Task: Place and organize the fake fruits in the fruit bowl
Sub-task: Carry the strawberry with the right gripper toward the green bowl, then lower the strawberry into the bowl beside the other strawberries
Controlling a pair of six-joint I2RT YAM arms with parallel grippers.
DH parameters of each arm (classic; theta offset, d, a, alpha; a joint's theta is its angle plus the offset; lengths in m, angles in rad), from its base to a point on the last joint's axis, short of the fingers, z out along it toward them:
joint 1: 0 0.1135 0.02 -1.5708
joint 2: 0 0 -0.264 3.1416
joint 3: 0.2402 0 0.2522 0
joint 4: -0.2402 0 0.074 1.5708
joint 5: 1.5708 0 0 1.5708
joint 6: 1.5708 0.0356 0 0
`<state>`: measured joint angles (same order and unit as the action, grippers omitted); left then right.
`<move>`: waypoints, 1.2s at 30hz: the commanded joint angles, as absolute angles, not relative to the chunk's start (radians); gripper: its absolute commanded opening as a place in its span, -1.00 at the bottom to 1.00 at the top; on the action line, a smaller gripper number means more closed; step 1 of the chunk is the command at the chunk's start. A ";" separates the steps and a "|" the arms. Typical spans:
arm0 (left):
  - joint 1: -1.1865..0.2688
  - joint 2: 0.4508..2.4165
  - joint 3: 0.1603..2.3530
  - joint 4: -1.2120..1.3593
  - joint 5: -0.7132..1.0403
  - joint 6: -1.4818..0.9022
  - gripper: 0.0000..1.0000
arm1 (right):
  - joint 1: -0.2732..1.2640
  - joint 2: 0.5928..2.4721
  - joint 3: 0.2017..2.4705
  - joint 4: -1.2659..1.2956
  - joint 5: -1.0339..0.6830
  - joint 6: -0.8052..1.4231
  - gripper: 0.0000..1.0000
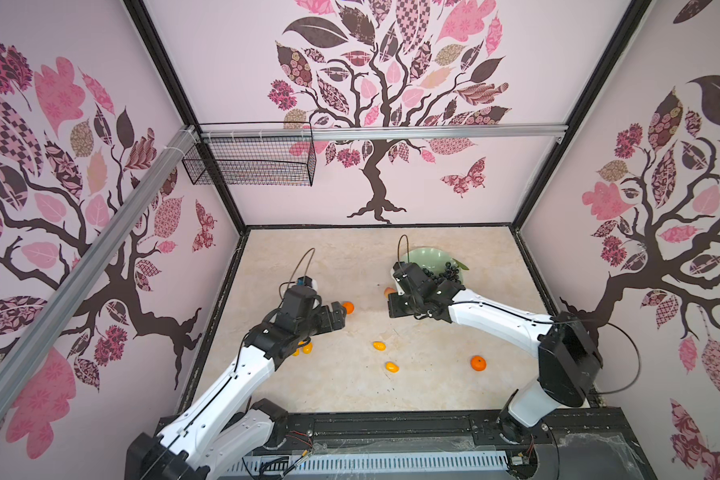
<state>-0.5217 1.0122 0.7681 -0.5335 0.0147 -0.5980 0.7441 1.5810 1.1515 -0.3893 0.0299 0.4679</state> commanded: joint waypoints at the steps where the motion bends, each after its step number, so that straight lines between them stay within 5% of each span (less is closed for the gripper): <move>1: -0.605 1.110 0.868 -0.432 -0.052 -0.575 0.96 | 0.691 1.505 1.114 -0.451 0.066 0.371 -1.00; 14: -0.649 1.534 1.288 -0.310 0.071 -0.426 0.97 | 0.554 1.555 1.178 -0.608 0.030 0.139 -1.00; 29: -0.501 1.614 1.261 -0.135 0.402 -0.481 0.97 | 0.431 1.720 1.295 -0.668 -0.080 0.075 -1.00; 36: -0.493 1.632 1.265 -0.134 0.424 -0.501 0.96 | 0.430 1.789 1.338 -0.663 -0.075 0.071 -1.00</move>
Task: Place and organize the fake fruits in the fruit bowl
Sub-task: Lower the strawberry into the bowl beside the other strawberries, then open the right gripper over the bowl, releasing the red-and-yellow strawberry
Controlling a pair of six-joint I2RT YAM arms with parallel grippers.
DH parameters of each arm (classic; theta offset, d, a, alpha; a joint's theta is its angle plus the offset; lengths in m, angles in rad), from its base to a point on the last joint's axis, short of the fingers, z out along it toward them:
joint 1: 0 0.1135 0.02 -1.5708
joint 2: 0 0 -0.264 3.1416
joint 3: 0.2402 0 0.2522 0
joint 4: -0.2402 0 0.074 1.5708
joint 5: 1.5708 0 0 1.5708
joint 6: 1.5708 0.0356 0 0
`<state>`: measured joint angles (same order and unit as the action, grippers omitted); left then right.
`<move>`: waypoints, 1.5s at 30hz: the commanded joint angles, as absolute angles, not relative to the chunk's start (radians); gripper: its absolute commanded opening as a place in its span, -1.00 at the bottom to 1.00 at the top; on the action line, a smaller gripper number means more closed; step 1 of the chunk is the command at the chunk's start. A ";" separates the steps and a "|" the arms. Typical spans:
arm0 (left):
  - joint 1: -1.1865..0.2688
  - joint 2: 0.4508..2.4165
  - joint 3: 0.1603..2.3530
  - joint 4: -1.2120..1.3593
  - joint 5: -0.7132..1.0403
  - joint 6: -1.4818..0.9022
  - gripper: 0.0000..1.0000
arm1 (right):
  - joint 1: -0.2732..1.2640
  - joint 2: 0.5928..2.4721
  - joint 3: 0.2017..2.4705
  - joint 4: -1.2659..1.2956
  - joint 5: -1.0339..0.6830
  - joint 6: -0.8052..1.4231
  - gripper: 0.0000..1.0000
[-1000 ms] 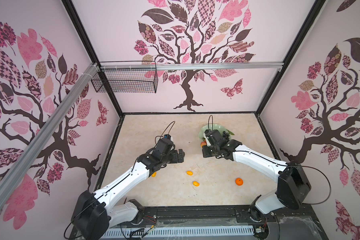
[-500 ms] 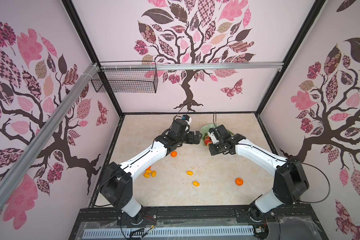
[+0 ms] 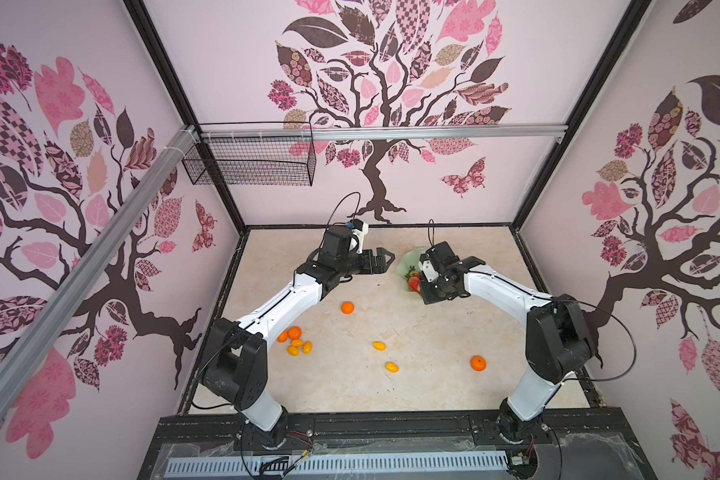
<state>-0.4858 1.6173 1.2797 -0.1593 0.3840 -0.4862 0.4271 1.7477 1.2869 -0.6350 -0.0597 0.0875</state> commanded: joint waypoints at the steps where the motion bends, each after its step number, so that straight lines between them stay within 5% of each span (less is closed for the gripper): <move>1: -0.492 1.634 1.265 -0.135 0.423 -0.500 0.97 | 0.429 1.801 1.354 -0.668 -0.071 0.071 -1.00; 6: -0.492 1.624 1.263 -0.152 0.386 -0.489 0.97 | 0.430 1.808 1.376 -0.671 -0.017 0.103 -0.97; 25: -0.505 1.612 1.271 -0.171 0.371 -0.465 0.96 | 0.428 1.507 1.247 -0.611 0.109 0.217 0.11; 29: -0.538 1.608 1.282 -0.195 0.355 -0.428 0.96 | 0.428 1.411 1.159 -0.528 0.164 0.276 0.17; 33: -0.584 1.610 1.290 -0.209 0.339 -0.389 0.97 | 0.428 1.342 1.067 -0.426 0.188 0.357 0.59; 36: -0.616 1.618 1.287 -0.210 0.340 -0.383 0.96 | 0.428 1.326 1.051 -0.460 0.218 0.361 0.57; 45: -0.682 1.638 1.274 -0.222 0.347 -0.374 0.96 | 0.428 1.273 0.946 -0.585 0.186 0.437 0.07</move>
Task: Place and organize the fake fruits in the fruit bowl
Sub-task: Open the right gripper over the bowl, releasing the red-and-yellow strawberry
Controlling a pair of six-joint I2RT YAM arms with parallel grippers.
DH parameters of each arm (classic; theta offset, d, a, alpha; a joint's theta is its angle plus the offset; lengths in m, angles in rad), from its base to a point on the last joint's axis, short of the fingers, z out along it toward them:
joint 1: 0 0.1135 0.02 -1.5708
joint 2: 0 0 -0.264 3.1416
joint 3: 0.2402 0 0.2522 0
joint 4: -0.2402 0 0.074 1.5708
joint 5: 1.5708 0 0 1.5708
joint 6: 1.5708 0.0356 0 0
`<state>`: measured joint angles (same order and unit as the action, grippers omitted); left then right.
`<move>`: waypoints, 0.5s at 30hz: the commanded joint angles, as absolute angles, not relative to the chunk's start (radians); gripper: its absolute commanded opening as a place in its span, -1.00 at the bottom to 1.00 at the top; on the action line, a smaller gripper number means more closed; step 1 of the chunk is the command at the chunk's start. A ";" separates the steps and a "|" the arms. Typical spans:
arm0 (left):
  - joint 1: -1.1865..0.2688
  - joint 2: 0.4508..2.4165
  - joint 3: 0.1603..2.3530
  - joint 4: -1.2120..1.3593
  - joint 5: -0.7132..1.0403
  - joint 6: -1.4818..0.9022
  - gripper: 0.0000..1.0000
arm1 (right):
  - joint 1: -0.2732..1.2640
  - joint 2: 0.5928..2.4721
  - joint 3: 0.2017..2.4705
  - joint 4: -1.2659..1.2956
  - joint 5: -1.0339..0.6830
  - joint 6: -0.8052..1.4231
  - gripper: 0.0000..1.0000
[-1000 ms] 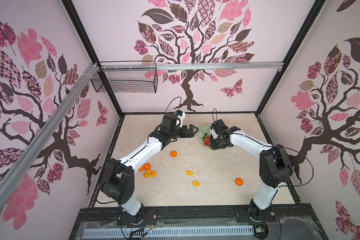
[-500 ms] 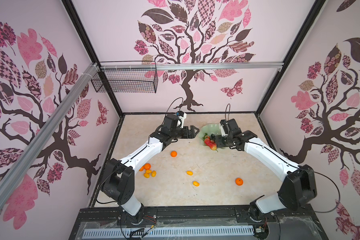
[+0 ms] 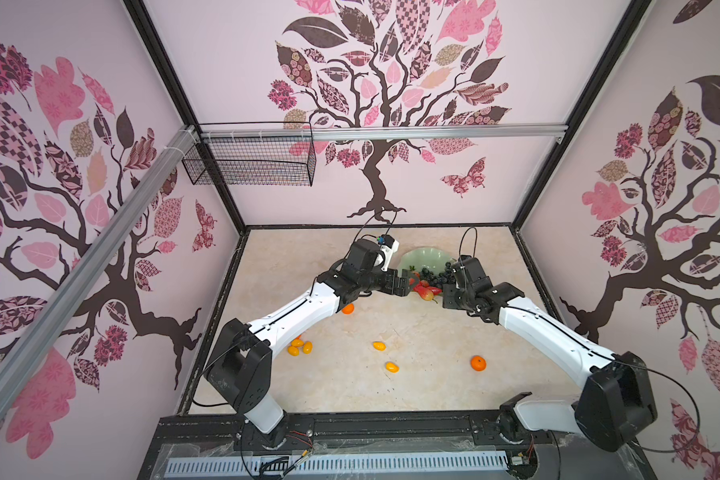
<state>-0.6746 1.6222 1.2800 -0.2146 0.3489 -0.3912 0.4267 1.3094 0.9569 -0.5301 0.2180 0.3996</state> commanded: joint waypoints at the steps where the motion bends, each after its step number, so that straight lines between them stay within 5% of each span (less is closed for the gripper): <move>1: -0.683 1.640 1.275 -0.221 0.345 -0.382 0.97 | 0.428 1.279 0.942 -0.585 0.149 0.437 -0.03; 6: -0.665 1.652 1.260 -0.198 0.345 -0.438 0.97 | 0.428 1.336 0.980 -0.540 -0.032 0.425 -0.35; 15: -0.572 1.693 1.241 -0.126 0.448 -0.535 0.95 | 0.423 1.534 1.124 -0.542 -0.065 0.426 -0.81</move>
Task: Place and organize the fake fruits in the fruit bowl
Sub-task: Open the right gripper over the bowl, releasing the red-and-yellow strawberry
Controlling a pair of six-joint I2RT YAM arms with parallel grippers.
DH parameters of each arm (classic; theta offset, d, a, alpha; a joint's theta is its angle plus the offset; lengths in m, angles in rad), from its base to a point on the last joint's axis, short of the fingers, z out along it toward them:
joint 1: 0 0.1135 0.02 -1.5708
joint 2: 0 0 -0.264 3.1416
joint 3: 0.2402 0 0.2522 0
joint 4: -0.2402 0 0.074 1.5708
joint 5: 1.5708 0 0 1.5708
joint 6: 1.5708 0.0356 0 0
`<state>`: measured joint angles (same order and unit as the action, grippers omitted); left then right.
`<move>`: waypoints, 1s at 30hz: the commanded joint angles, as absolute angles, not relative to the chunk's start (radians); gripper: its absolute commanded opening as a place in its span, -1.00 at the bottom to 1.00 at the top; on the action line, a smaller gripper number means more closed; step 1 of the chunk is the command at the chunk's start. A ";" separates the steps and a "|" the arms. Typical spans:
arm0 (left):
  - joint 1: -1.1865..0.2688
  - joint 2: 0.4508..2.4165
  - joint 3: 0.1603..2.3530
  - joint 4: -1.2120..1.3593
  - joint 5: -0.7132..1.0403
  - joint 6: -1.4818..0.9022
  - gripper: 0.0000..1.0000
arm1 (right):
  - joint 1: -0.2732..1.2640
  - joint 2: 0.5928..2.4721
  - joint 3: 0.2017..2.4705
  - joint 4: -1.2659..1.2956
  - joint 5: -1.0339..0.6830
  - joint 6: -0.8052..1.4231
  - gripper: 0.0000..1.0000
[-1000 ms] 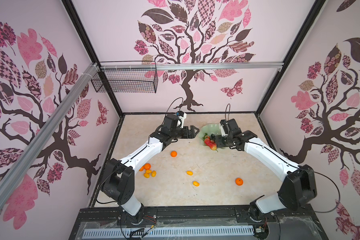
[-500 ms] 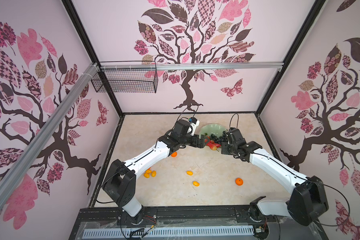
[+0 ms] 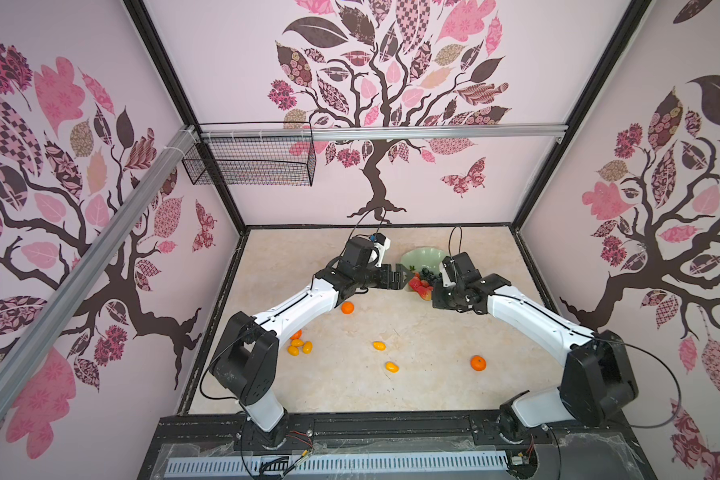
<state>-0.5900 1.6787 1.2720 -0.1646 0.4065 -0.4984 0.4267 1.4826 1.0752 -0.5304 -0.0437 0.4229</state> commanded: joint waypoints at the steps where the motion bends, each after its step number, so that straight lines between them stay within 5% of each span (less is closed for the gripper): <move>1: -0.567 1.693 1.241 -0.126 0.449 -0.534 0.95 | 0.422 1.554 1.137 -0.546 -0.057 0.429 -0.85; 30: -0.550 1.704 1.258 -0.127 0.475 -0.533 0.94 | 0.380 1.818 1.304 -0.553 -0.048 0.417 -0.94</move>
